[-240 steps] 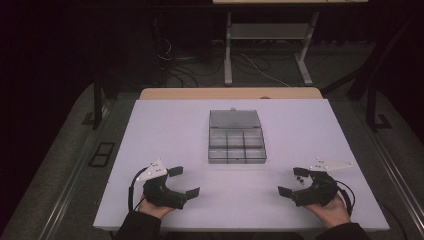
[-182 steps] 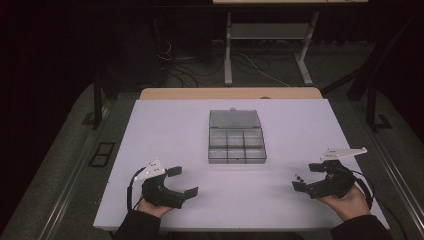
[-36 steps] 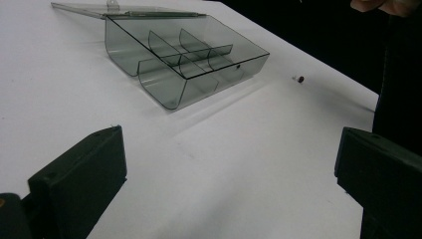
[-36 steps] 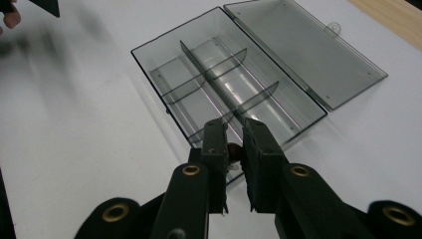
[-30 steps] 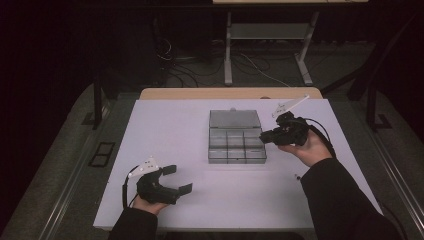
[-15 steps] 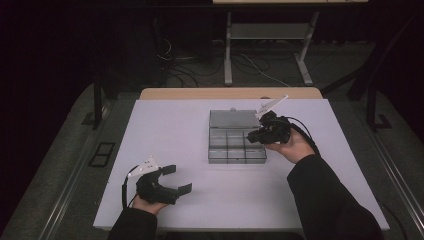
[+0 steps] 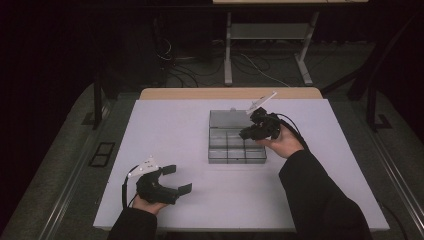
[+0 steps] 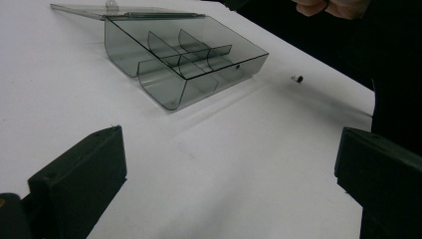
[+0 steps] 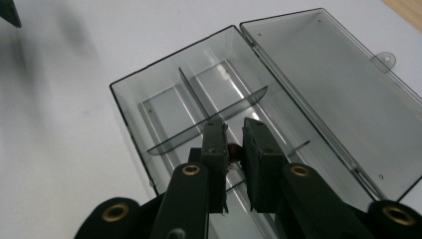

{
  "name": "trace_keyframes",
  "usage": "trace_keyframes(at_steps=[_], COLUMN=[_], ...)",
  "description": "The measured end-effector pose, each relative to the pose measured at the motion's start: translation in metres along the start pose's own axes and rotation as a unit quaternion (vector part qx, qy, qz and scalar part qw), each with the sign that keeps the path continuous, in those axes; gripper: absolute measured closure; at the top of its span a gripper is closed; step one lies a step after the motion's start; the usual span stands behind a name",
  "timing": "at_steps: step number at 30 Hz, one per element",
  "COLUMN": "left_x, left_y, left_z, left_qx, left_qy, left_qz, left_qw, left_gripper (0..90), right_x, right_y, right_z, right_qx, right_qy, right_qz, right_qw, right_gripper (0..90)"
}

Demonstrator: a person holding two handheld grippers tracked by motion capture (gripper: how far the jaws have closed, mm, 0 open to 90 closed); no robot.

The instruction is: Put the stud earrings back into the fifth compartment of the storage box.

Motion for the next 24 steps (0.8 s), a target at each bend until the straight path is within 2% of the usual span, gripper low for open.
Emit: trace_keyframes(at_steps=[9,18,24], left_x=[0.0,0.0,0.0], left_y=[0.0,0.001,0.001], left_z=[0.0,0.001,0.001], left_qx=[0.002,0.004,0.004], left_qy=[0.0,0.0,0.001], left_qz=[0.0,0.0,-0.001], left_qw=[1.0,1.0,1.0], left_gripper=[0.0,0.0,0.0], right_x=[-0.006,-0.001,0.002], right_y=[0.02,0.041,0.053], right_z=[0.006,0.015,0.018], right_qx=[-0.007,-0.008,-0.011], right_qy=[0.004,0.021,0.017], right_qz=[-0.001,-0.009,-0.016], right_qw=[1.0,0.9997,0.9997], right_gripper=[79.4,79.5,79.4])
Point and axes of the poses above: each handheld gripper's, and its own axes: y roughly forward along the jaws, x roughly out of its underside, z roughly to its right, the point moved 10 cm from there along y, roughly forward along the jaws, and after that the axes turned 1 degree about y, right-handed, at the moved point
